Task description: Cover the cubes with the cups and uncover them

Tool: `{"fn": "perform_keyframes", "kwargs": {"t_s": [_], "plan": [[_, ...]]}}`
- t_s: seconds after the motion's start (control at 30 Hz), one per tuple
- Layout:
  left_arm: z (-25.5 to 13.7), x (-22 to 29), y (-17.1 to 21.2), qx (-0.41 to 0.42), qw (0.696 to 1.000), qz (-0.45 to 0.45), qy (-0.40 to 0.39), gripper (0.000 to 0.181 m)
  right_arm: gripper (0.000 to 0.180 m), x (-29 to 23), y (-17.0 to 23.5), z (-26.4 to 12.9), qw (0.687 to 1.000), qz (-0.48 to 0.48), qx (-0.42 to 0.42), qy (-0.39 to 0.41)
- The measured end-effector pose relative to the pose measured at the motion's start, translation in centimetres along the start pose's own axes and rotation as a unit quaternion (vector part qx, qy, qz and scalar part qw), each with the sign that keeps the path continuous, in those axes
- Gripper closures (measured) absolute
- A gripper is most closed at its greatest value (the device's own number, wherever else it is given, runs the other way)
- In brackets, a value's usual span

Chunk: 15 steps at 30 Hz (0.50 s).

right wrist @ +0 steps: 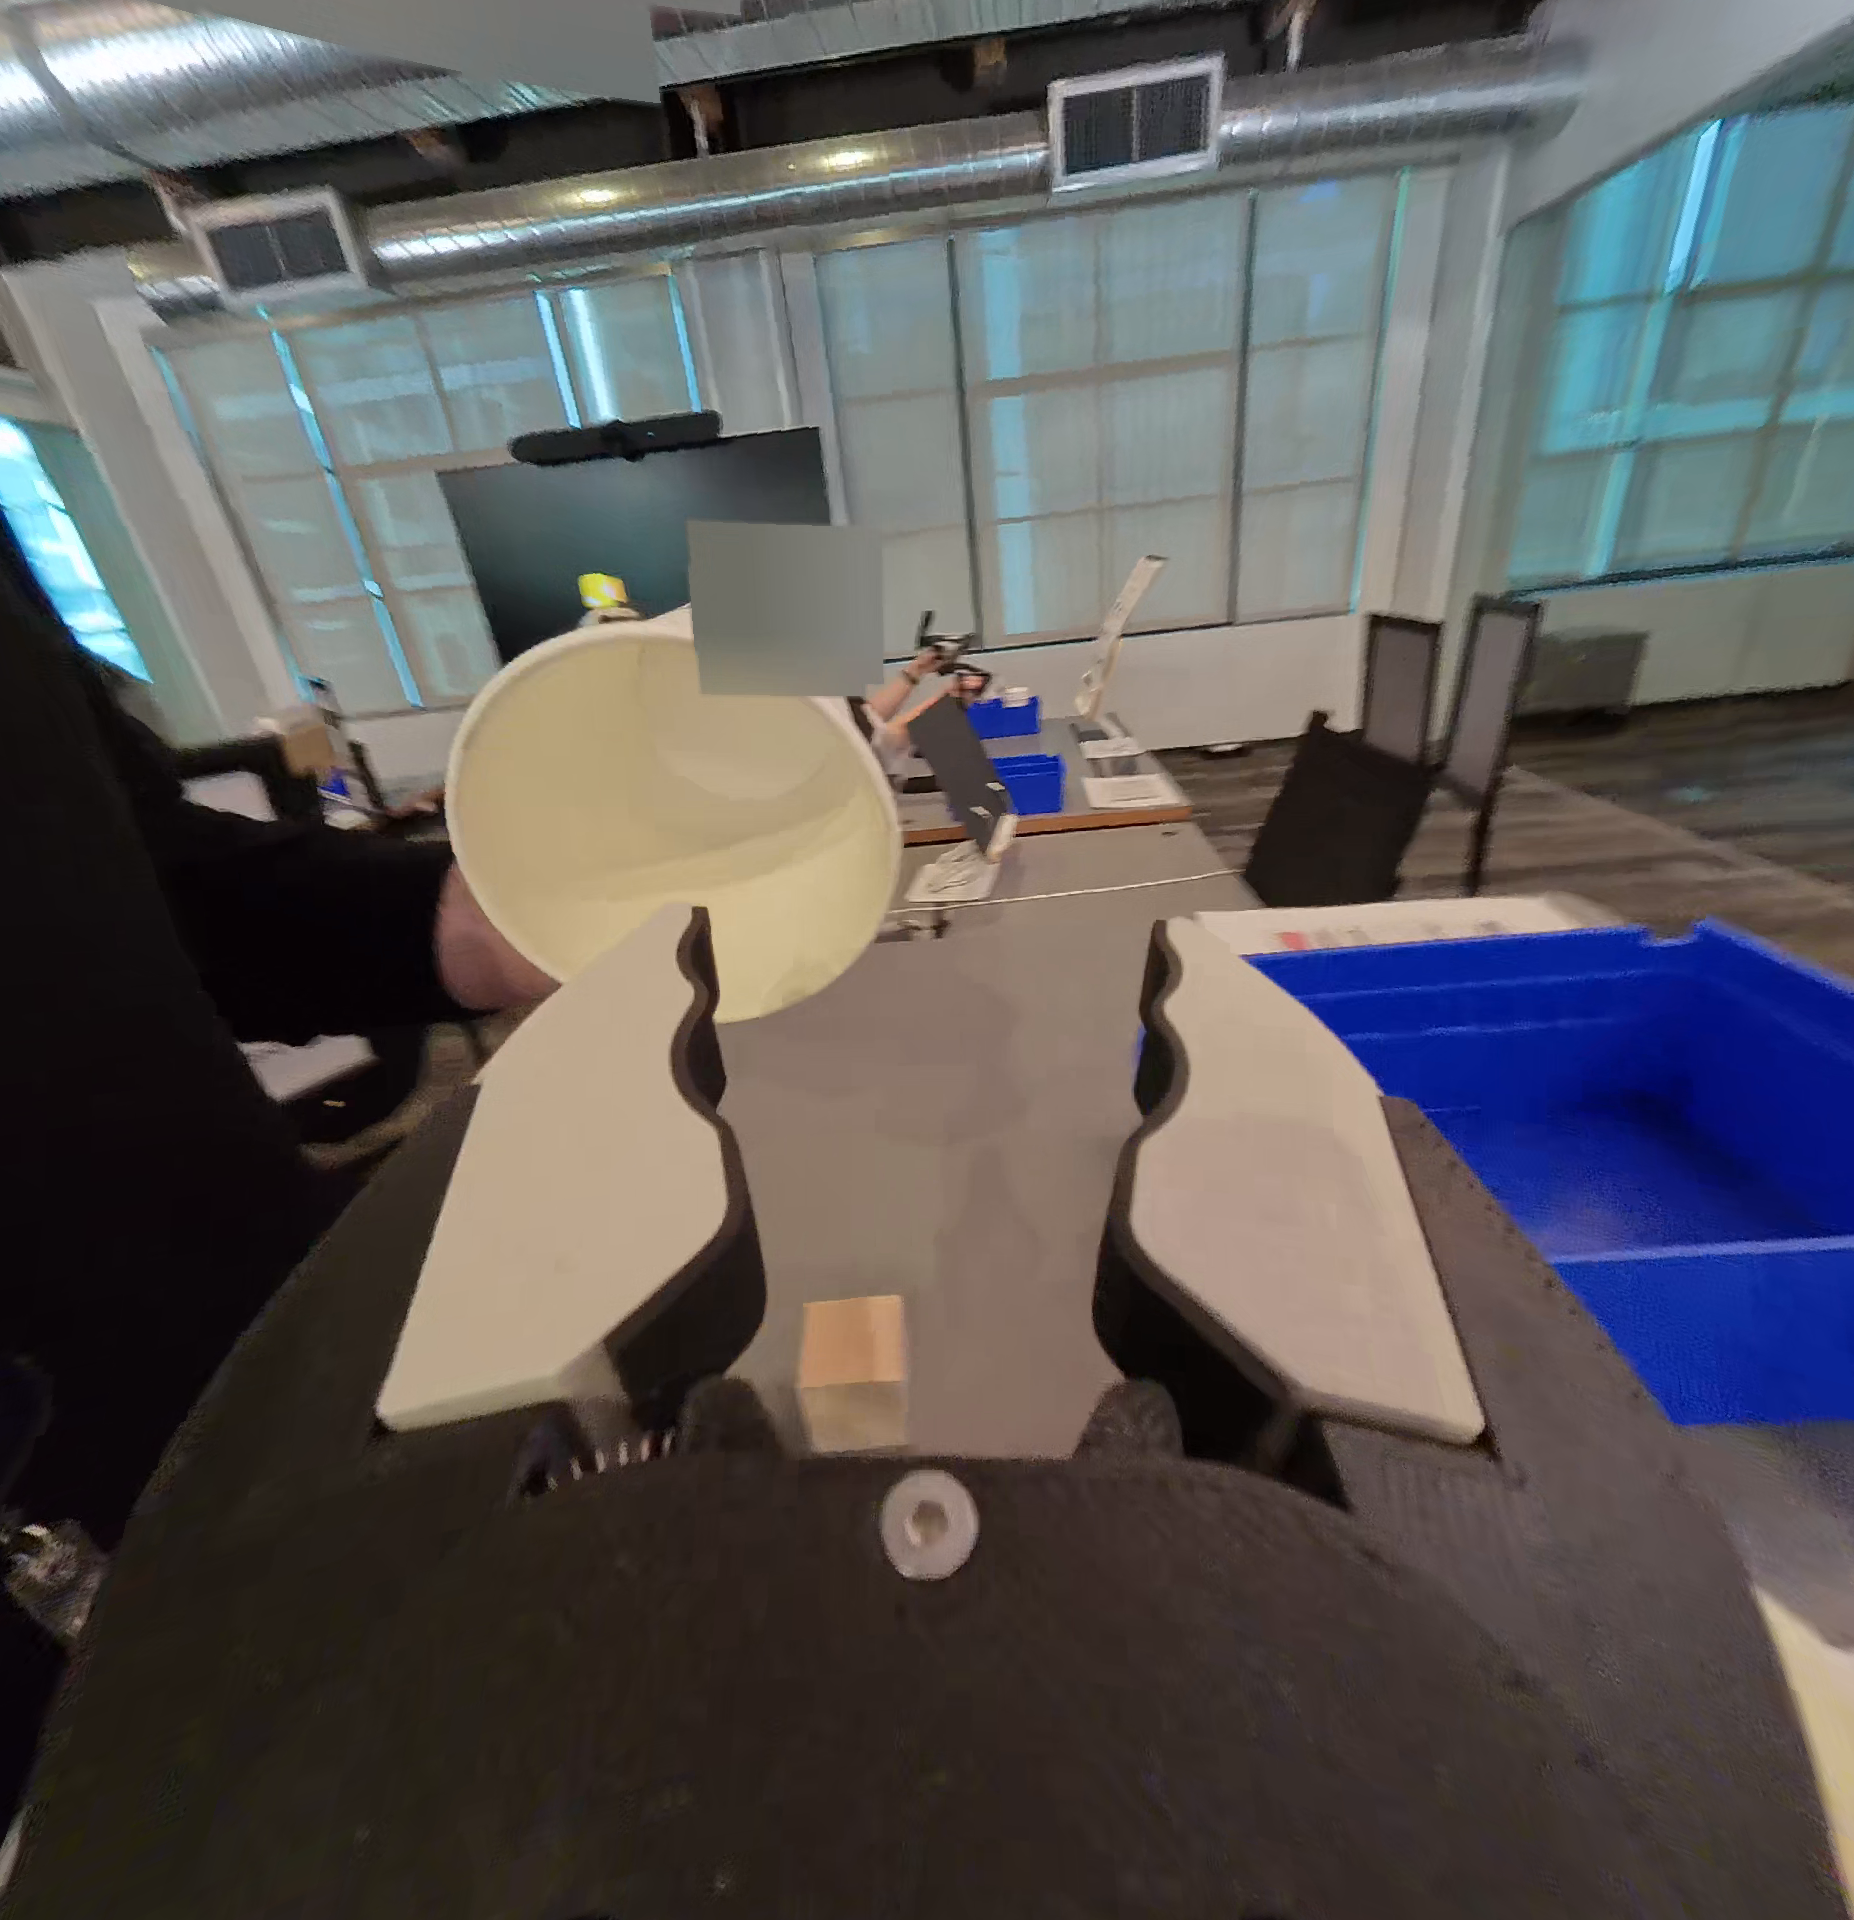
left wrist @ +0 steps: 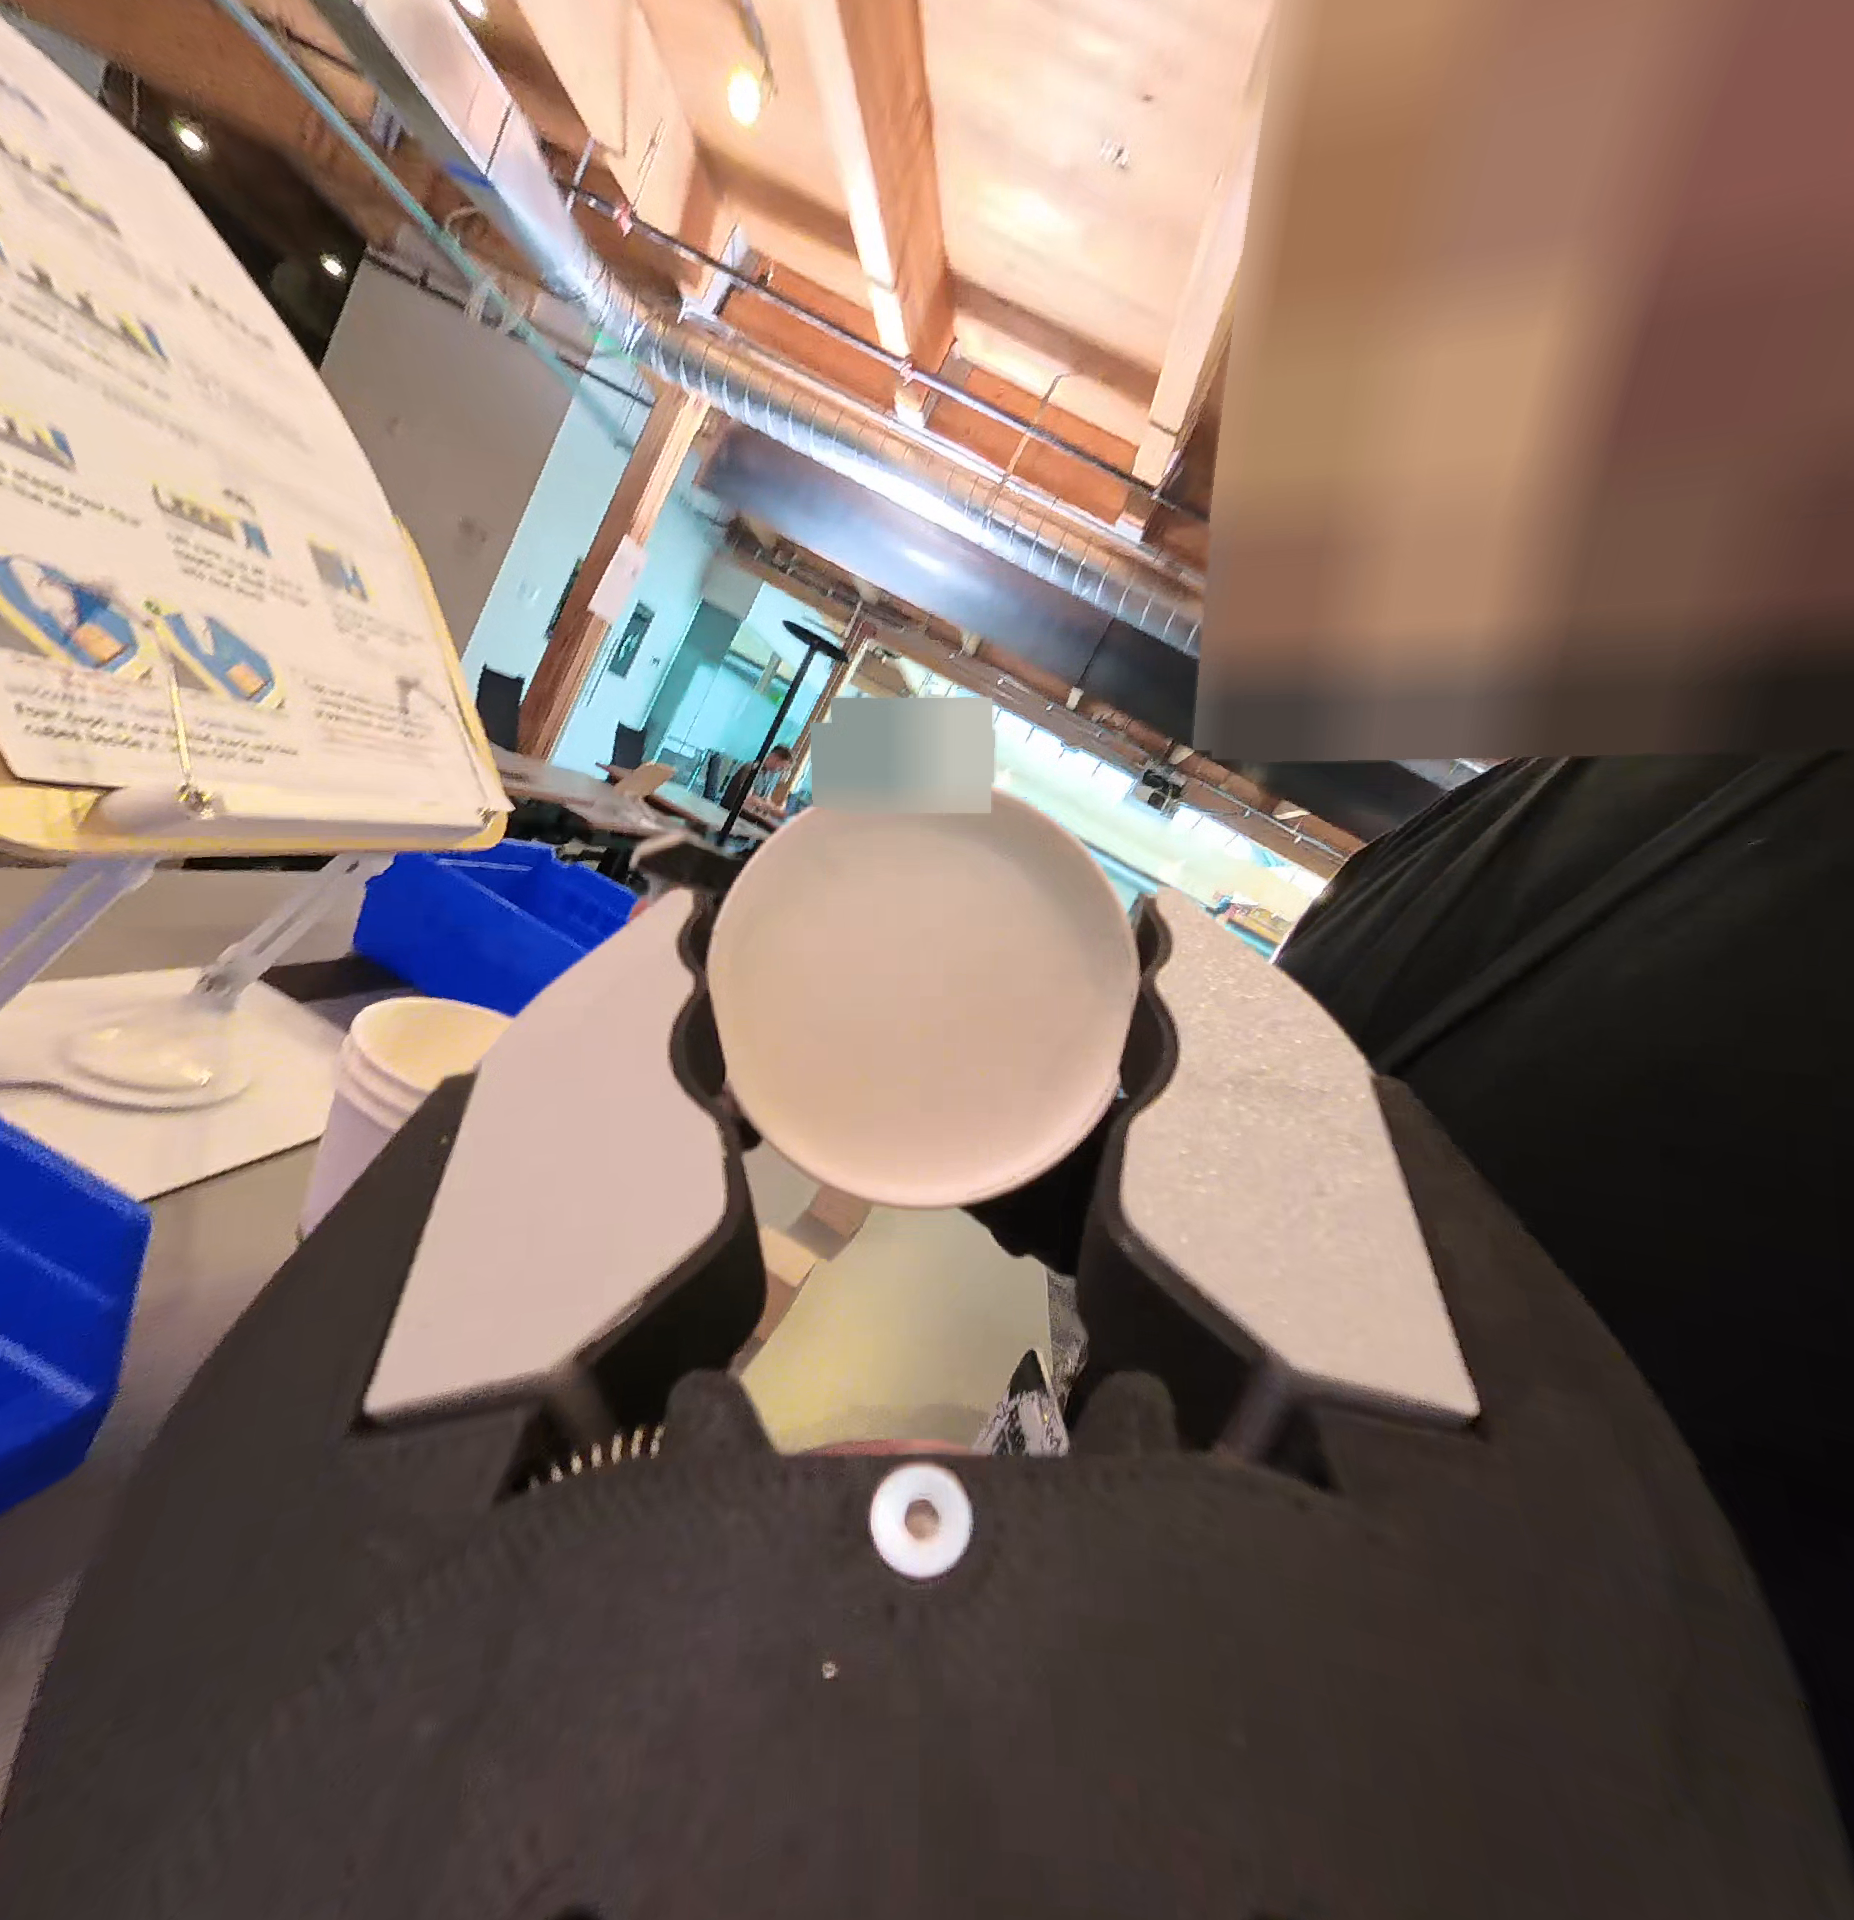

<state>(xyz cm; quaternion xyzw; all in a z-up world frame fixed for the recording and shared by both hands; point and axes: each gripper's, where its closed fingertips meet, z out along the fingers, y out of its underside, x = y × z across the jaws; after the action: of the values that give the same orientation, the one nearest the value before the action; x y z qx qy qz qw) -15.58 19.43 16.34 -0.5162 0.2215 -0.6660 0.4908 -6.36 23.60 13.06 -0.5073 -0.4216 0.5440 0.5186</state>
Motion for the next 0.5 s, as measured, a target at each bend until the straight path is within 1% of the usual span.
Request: {"fn": "perform_keyframes", "kwargs": {"t_s": [0.13, 0.23, 0.33, 0.37, 0.4, 0.43, 0.5], "plan": [[0.9, 1.0, 0.0, -0.004, 0.999, 0.024, 0.026, 0.105, 0.11, -1.6, 1.3, 1.9, 0.994, 0.099, -0.001, -0.047], [1.5, 1.3, 0.0, -0.014, 0.999, 0.039, 0.031, 0.105, 0.122, -2.5, 1.4, 2.8, 0.988, 0.136, 0.018, -0.074], [2.0, 1.5, 0.6, -0.03, 0.998, 0.051, 0.033, 0.105, 0.148, -3.4, 0.9, 3.2, 0.98, 0.162, 0.041, -0.103], [2.1, 1.5, 0.8, -0.035, 0.997, 0.054, 0.033, 0.105, 0.162, -3.6, 0.8, 3.3, 0.978, 0.17, 0.044, -0.112], [2.2, 1.7, 1.0, -0.038, 0.997, 0.056, 0.038, 0.105, 0.173, -3.5, 0.9, 3.4, 0.976, 0.181, 0.047, -0.11], [2.3, 1.9, 1.0, -0.038, 0.997, 0.057, 0.042, 0.105, 0.18, -3.3, 0.9, 3.3, 0.974, 0.192, 0.053, -0.108], [2.4, 1.8, 1.3, -0.048, 0.996, 0.068, 0.031, 0.105, 0.18, -3.1, 1.1, 3.2, 0.971, 0.206, 0.051, -0.106]]}}
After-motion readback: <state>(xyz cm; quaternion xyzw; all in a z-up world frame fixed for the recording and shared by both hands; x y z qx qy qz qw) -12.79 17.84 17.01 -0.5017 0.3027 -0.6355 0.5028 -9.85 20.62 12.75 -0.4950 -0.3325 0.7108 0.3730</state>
